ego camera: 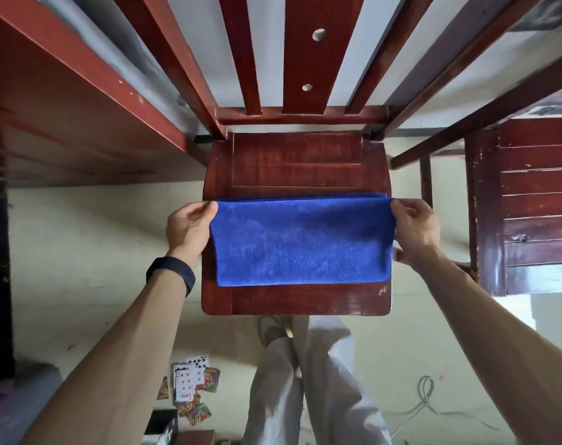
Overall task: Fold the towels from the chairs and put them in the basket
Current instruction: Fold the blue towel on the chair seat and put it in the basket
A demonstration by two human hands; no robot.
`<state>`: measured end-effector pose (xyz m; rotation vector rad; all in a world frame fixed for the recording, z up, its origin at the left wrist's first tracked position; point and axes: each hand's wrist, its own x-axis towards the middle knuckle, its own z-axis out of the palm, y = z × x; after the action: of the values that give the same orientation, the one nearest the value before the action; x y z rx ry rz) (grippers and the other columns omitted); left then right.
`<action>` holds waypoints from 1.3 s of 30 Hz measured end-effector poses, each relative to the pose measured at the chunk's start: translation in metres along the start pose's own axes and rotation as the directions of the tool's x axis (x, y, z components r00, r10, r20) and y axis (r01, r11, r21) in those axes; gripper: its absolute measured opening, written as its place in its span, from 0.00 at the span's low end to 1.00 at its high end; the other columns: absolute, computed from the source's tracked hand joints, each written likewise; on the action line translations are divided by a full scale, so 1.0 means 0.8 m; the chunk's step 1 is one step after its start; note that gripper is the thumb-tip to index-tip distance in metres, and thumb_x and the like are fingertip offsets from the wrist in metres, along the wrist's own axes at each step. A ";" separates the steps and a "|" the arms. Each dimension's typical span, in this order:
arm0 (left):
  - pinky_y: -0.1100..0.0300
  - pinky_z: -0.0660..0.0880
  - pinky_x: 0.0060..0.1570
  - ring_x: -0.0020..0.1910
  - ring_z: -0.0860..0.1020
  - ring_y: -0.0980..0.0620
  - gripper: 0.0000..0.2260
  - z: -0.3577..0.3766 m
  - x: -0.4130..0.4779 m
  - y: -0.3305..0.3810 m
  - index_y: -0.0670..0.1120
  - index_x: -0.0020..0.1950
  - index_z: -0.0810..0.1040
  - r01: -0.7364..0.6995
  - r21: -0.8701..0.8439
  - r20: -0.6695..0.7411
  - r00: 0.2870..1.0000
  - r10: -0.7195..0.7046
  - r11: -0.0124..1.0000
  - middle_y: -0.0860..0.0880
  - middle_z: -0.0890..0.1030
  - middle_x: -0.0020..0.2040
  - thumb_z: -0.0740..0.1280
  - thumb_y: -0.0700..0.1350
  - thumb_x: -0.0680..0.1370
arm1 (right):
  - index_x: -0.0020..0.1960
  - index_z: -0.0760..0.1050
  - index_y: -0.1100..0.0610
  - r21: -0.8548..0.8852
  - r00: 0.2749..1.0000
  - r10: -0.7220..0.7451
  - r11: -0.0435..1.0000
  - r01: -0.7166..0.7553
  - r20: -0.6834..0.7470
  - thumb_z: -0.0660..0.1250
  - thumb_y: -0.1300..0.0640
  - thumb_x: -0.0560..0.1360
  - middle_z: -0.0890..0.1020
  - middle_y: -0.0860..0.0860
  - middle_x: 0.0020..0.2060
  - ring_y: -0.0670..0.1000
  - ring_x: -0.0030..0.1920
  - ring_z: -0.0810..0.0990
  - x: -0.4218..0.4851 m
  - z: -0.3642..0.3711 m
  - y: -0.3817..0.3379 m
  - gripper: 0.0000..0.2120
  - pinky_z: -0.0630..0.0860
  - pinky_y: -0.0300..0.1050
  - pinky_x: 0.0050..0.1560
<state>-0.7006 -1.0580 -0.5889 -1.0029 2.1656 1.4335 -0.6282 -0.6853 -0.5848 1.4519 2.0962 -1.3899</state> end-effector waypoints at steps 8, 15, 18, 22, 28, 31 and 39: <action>0.48 0.81 0.55 0.39 0.80 0.52 0.04 0.008 0.012 -0.004 0.53 0.46 0.83 -0.013 0.057 -0.036 0.999 0.015 0.998 0.53 0.83 0.40 0.76 0.49 0.73 | 0.54 0.80 0.48 -0.153 0.997 -0.034 0.988 0.024 -0.063 0.66 0.44 0.75 0.81 0.41 0.42 0.51 0.48 0.81 0.013 0.014 -0.011 0.12 0.82 0.60 0.51; 0.56 0.79 0.55 0.46 0.83 0.53 0.04 0.016 0.016 0.002 0.52 0.46 0.83 -0.091 0.185 -0.076 0.991 0.107 0.979 0.54 0.84 0.41 0.75 0.49 0.74 | 0.52 0.80 0.49 -0.221 0.996 -0.034 0.975 0.014 -0.087 0.67 0.46 0.75 0.81 0.42 0.40 0.52 0.47 0.80 0.021 0.019 -0.010 0.10 0.82 0.60 0.50; 0.56 0.80 0.55 0.45 0.83 0.53 0.05 0.019 0.018 0.000 0.51 0.48 0.84 -0.120 0.226 -0.089 0.986 0.143 0.967 0.54 0.83 0.41 0.74 0.51 0.74 | 0.53 0.79 0.50 -0.255 0.993 -0.067 0.966 0.039 -0.099 0.66 0.47 0.76 0.83 0.48 0.46 0.54 0.49 0.80 0.021 0.021 -0.012 0.10 0.81 0.58 0.54; 0.55 0.79 0.54 0.46 0.82 0.51 0.08 0.021 0.020 -0.001 0.50 0.48 0.83 -0.131 0.295 -0.113 0.979 0.171 0.946 0.54 0.82 0.40 0.72 0.53 0.75 | 0.51 0.78 0.49 -0.277 0.993 -0.044 0.961 0.013 -0.106 0.64 0.44 0.74 0.81 0.44 0.41 0.56 0.49 0.81 0.020 0.024 -0.016 0.12 0.82 0.60 0.50; 0.53 0.79 0.45 0.45 0.81 0.46 0.11 0.028 0.017 0.008 0.52 0.50 0.79 -0.180 0.524 -0.110 0.955 0.275 0.833 0.53 0.82 0.41 0.66 0.57 0.77 | 0.49 0.76 0.51 -0.385 0.983 -0.070 0.923 0.000 -0.167 0.62 0.43 0.74 0.82 0.51 0.42 0.59 0.49 0.80 0.020 0.033 -0.022 0.12 0.76 0.49 0.49; 0.51 0.77 0.42 0.46 0.80 0.43 0.12 0.031 0.016 0.006 0.51 0.52 0.77 -0.256 0.603 -0.070 0.927 0.369 0.756 0.50 0.81 0.45 0.64 0.58 0.78 | 0.52 0.75 0.51 -0.392 0.976 -0.132 0.918 0.053 -0.175 0.62 0.43 0.76 0.81 0.51 0.47 0.59 0.52 0.79 0.018 0.035 -0.014 0.13 0.73 0.49 0.51; 0.40 0.60 0.72 0.75 0.64 0.38 0.27 0.076 -0.068 -0.070 0.46 0.76 0.68 -0.646 0.744 0.375 0.614 0.694 0.169 0.42 0.64 0.77 0.61 0.57 0.80 | 0.70 0.73 0.54 -0.694 0.682 -0.730 0.471 0.544 0.038 0.62 0.45 0.79 0.68 0.57 0.75 0.61 0.71 0.69 -0.080 0.096 0.034 0.23 0.67 0.59 0.67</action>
<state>-0.6281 -0.9967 -0.6164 0.4106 2.9758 0.2862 -0.5983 -0.7837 -0.5994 0.5429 3.0660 -0.4077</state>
